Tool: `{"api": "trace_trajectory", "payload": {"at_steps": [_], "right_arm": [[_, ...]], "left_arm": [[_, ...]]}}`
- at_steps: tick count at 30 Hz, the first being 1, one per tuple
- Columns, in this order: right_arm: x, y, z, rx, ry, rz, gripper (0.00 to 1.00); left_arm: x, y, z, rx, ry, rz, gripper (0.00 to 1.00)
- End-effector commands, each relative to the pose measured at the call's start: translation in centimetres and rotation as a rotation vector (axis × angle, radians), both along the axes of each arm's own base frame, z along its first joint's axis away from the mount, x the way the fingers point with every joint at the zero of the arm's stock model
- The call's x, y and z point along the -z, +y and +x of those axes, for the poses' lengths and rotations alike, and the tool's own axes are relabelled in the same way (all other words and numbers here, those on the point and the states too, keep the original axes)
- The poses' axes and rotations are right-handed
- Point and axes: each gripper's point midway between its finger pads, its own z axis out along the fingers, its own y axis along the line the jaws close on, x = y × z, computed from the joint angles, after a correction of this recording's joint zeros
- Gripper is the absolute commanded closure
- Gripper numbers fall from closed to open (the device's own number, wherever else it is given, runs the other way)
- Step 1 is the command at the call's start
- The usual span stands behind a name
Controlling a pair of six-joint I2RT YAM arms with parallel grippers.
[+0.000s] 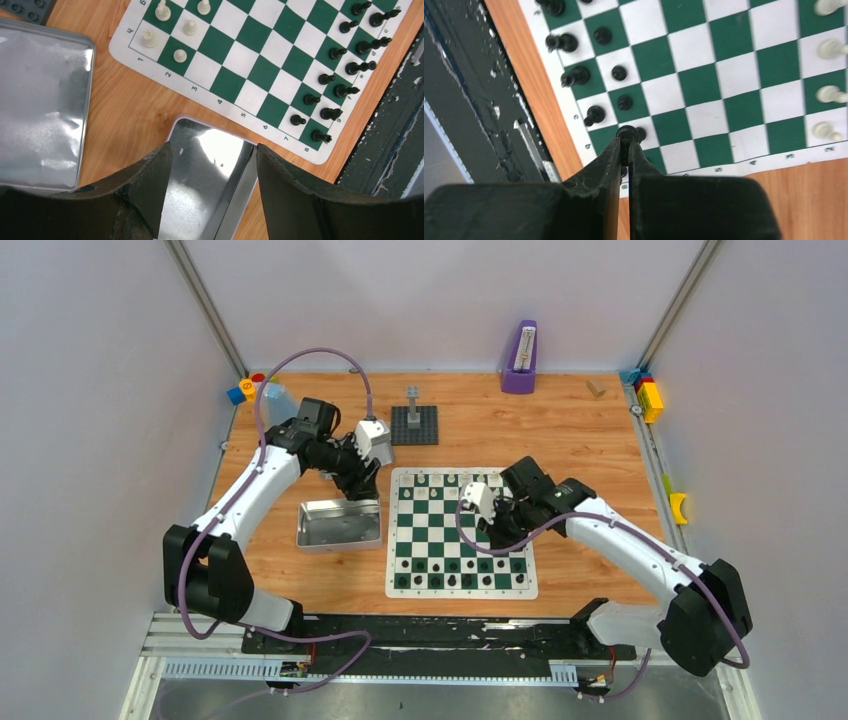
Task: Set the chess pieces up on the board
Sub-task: Pick up the chess piece from the chessboard, then place the chess piece on the chessboard.
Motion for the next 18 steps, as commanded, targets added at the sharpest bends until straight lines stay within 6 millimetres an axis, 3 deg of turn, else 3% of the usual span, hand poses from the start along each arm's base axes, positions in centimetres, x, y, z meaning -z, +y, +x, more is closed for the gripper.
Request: {"api": "trace_trajectory", "payload": {"at_steps": [1,5,15,17,18], "right_arm": [[1.8,-2.2,-3.1,-0.049,0.034,-0.103,1.00],[3.3,-2.7,-4.2,-0.071,0.041,-0.149,1.00],[5.4,-2.5,-4.5,-0.070,0.045,-0.188,1.00],[5.7,-2.3,-4.4,-0.068,0.045,-0.186,0.99],[5.8,-2.2,-4.4,-0.067,0.045,-0.186,0.99]], "left_arm": [[-1.1,1.1,1.0,-0.023,-0.045,0.047,0.29],[-0.8,1.6,1.2,-0.039,-0.042,0.062,0.27],[-0.6,1.6,1.4,-0.051,-0.039,0.057,0.21],[-0.6,1.6,1.4,-0.052,-0.040,0.056,0.17],[-0.7,1.6,1.4,-0.052,-0.041,0.055,0.07]]}}
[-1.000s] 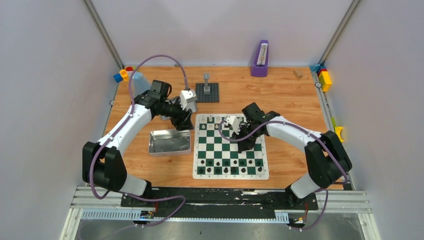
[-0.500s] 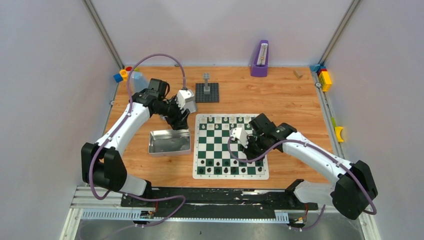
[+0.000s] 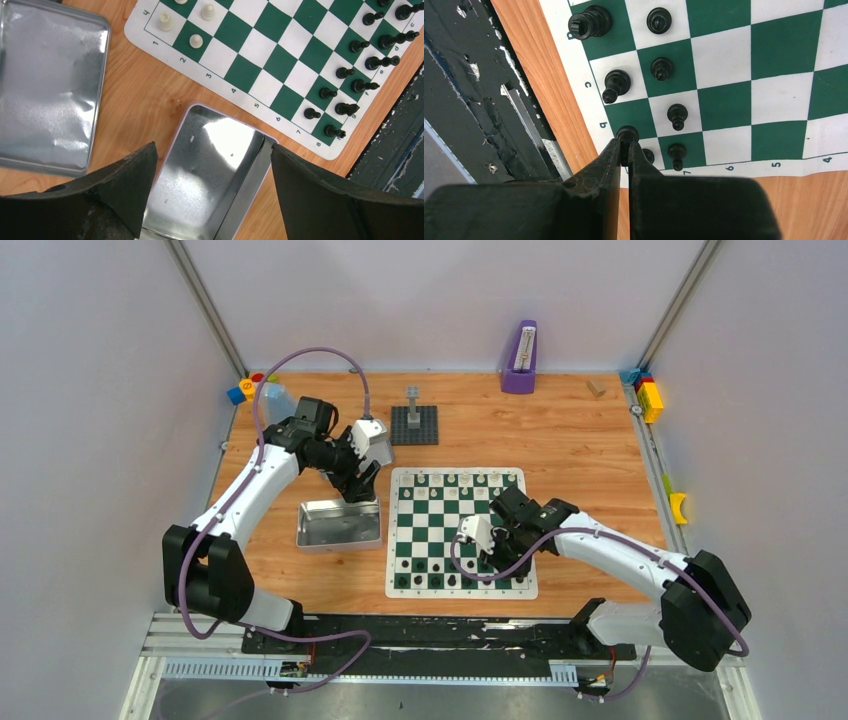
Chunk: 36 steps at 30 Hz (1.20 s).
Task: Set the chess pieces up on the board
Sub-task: Place the chess piece on the chessboard.
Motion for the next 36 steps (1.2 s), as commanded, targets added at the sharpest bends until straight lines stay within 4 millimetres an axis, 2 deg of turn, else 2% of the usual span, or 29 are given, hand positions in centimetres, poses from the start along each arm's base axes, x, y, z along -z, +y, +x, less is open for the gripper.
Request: {"api": "trace_trajectory", "payload": {"at_steps": [1,4,20,25,27,30,33,36], "right_arm": [[0.4,0.9,0.8,0.011,-0.035,0.017,0.99],[0.8,1.1,0.9,0.014,-0.033,0.013,0.99],[1.7,0.8,0.2,0.015,-0.018,-0.007,0.99],[2.0,0.7,0.1,0.016,-0.017,-0.016,0.95],[2.0,0.7,0.1,0.016,-0.015,-0.018,0.90],[1.9,0.7,0.2,0.020,-0.022,-0.017,0.77],[1.5,0.8,0.4,0.030,-0.038,-0.010,0.60],[0.8,0.9,0.9,0.034,-0.067,0.001,0.49]], "left_arm": [[-1.0,-0.1,0.8,0.003,-0.035,-0.016,0.04],[-1.1,-0.2,0.8,0.002,-0.036,-0.024,0.00],[-1.3,-0.2,0.7,0.001,-0.043,-0.026,0.00],[-1.3,-0.2,0.7,0.000,-0.043,-0.025,0.00],[-1.3,-0.1,0.7,-0.001,-0.042,-0.024,0.00],[-1.3,-0.2,0.7,0.000,-0.044,-0.024,0.00],[-1.3,-0.1,0.6,-0.001,-0.043,-0.020,0.00],[-1.4,0.0,0.6,-0.003,-0.049,-0.015,0.00]]}}
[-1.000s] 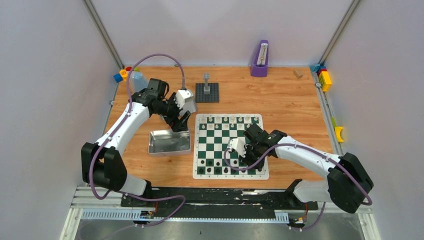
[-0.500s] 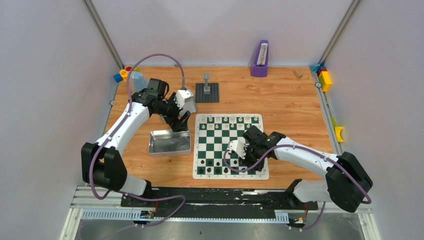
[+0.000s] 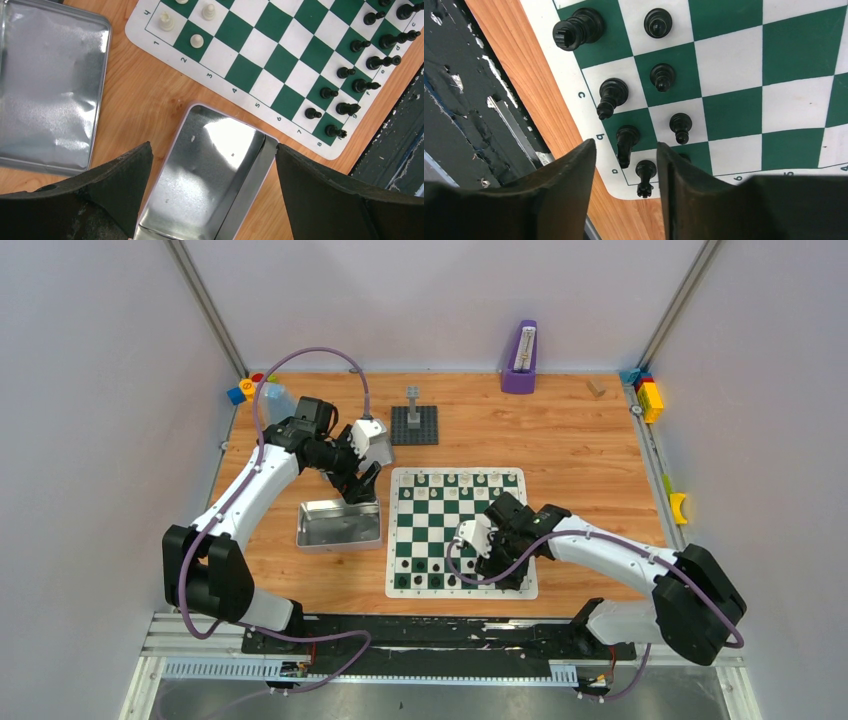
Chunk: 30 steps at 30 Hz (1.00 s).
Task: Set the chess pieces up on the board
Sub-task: Place the chess piece on the chessboard, then reset both arms
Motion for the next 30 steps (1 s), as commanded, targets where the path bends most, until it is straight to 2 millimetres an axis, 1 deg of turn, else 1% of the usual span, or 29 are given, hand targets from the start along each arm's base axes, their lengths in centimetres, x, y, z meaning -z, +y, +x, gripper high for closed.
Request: {"api": "trace_trajectory", "payload": {"at_steps": [1,3,5,9,12,15,16,19,21,23,26,27,30], "right_arm": [[-1.5,0.7,1.2,0.010,-0.075,0.042,0.47],[-2.3,1.0,1.5,0.010,-0.094,0.063,0.45],[-3.6,1.5,1.8,0.010,-0.115,0.097,0.41],[-6.6,2.3,2.8,0.029,-0.166,0.177,0.32],[-9.0,2.3,4.5,0.068,-0.220,0.237,0.25],[-11.7,1.8,7.1,0.140,-0.264,0.307,0.17],[-12.7,1.5,8.0,0.169,-0.273,0.334,0.14],[-15.8,-0.2,11.4,0.277,-0.304,0.422,0.02],[-18.5,-1.5,13.9,0.357,-0.332,0.493,0.00],[-20.3,-3.1,15.9,0.445,-0.342,0.547,0.00],[-22.1,-5.7,18.3,0.571,-0.361,0.611,0.00],[-22.6,-7.2,19.0,0.631,-0.373,0.631,0.00],[-23.2,-9.9,20.2,0.757,-0.391,0.689,0.00]], "left_arm": [[-1.4,0.0,0.5,-0.002,-0.049,-0.015,0.00],[-1.5,0.2,0.5,-0.007,-0.058,-0.009,0.00],[-1.8,0.5,0.7,-0.021,-0.076,0.003,0.00],[-2.9,1.3,1.4,-0.069,-0.152,0.028,0.00],[-3.9,2.2,1.8,-0.122,-0.220,0.048,0.00],[-5.0,3.1,2.4,-0.195,-0.280,0.061,0.00],[-5.0,3.6,2.6,-0.228,-0.286,0.075,0.00],[-6.1,4.7,3.2,-0.305,-0.327,0.080,0.00],[-6.7,5.5,3.5,-0.359,-0.349,0.080,0.00],[-7.5,6.2,3.7,-0.400,-0.373,0.066,0.00],[-8.6,7.4,3.9,-0.479,-0.413,0.047,0.00],[-9.0,7.9,3.7,-0.501,-0.431,0.045,0.00],[-10.2,9.2,3.7,-0.590,-0.479,0.023,0.00]]}}
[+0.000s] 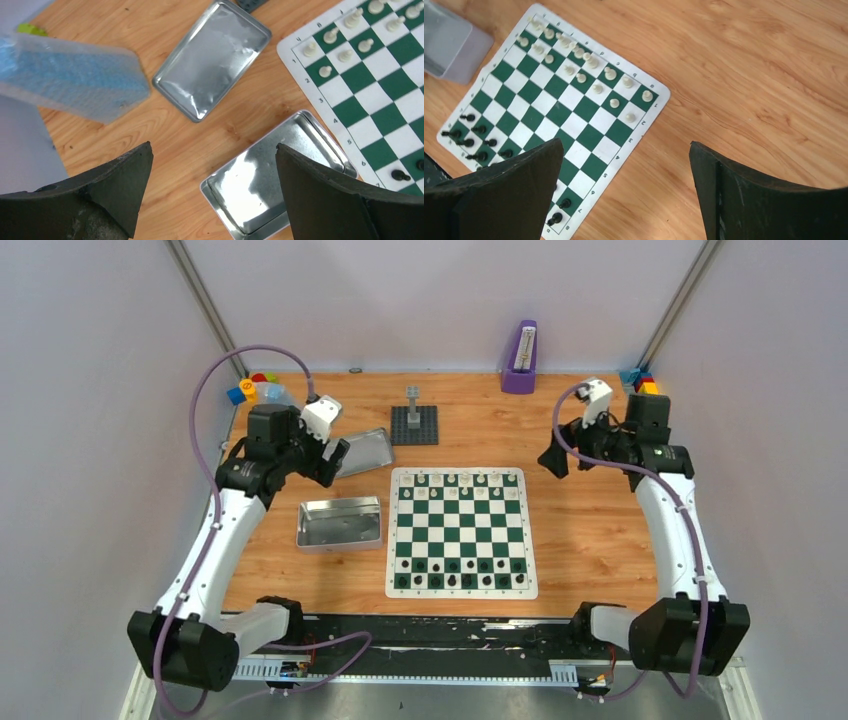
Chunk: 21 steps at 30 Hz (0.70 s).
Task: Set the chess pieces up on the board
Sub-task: Reset both arms
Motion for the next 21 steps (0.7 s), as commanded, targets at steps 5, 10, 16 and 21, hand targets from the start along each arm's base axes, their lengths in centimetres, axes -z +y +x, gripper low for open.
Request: {"api": "trace_trajectory", "payload": {"at_steps": [5,10,16,21], "right_arm": [[-3.0,-4.4,1.2,0.186,-0.016,0.255,0.00],[-2.6,-6.0,-0.7,0.290,-0.068,0.258,0.00],[-4.0,-5.7,-4.0,0.351,-0.208,0.230,0.00],[-4.2,-3.9,-6.9,0.274,-0.282,0.238,0.00]], "left_arm": [[-6.0,4.4,-0.6,-0.290,-0.247,-0.083,0.00],[-9.3,6.2,-3.4,-0.390,-0.377,-0.126,0.00],[-10.9,6.8,-6.4,-0.421,-0.441,-0.164,0.00],[-10.9,6.7,-8.1,-0.410,-0.472,-0.192,0.00]]}}
